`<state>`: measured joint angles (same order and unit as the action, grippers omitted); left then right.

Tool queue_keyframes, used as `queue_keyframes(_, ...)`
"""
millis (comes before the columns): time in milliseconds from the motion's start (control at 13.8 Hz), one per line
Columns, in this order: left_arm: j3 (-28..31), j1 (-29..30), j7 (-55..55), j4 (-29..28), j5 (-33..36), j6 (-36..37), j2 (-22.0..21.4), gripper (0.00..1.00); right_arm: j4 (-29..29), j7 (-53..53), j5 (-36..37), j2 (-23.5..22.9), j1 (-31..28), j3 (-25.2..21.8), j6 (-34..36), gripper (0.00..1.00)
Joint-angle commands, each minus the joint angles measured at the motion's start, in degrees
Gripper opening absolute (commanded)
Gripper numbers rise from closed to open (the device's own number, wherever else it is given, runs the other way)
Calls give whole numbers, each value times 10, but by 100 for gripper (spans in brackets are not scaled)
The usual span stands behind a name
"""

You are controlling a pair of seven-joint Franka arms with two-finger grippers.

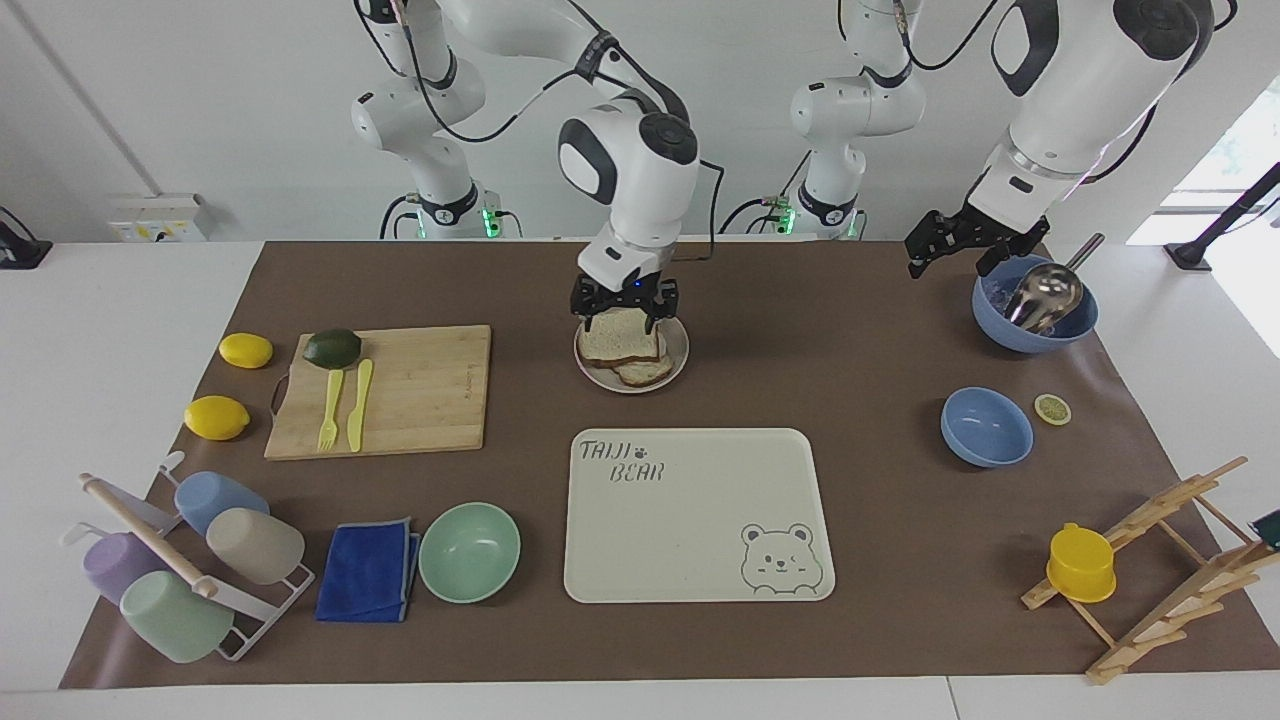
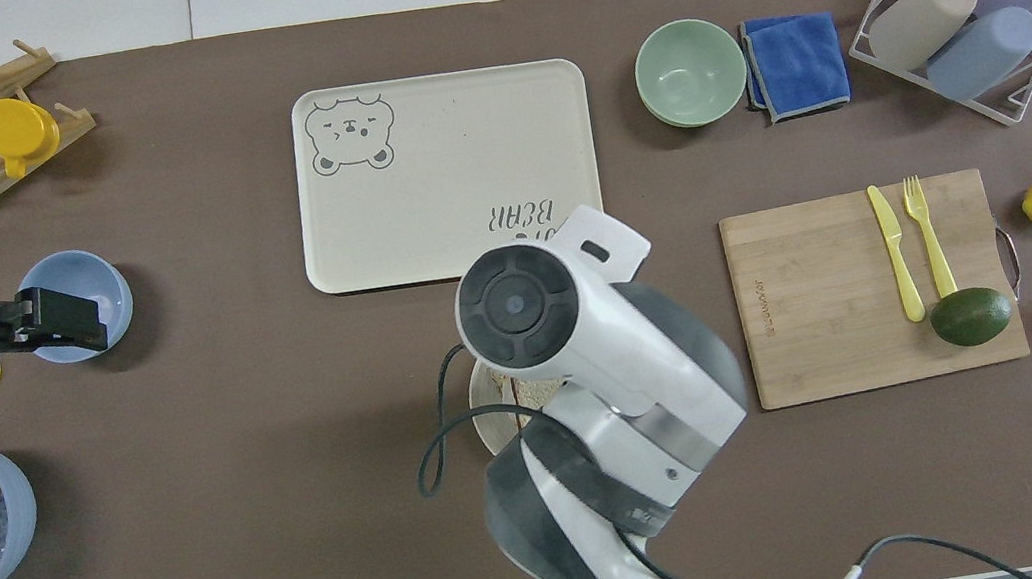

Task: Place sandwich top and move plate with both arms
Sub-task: 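Carry the bread slice over the egg toast and lower it on top, then open the right gripper and withdraw it toward the cutting board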

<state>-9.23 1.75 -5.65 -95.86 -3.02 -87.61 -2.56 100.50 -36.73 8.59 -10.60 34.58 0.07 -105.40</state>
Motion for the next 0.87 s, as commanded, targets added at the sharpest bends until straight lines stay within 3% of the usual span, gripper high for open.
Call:
queue_keyframes(0, -5, 10, 6, -11, -8, 7, -15, 100, 13, 66, -19, 64, -70, 5, 47, 100)
queue_keyframes(291, -5, 10, 4, -11, -8, 3, -15, 100, 7, 137, -51, 130, -164, 1, 99, 100)
queue_keyframes(508, -6, 1, 2, -36, -8, -5, -28, 100, -78, 256, -47, 120, -227, -2, 197, 100)
queue_keyframes(654, -11, -11, -2, -111, -10, -61, -59, 100, -94, 276, -44, 114, -263, -6, 229, 100)
queue_keyframes(799, -12, -65, -41, -188, -11, -125, -76, 100, -89, 319, -53, 113, -305, -8, 227, 100)
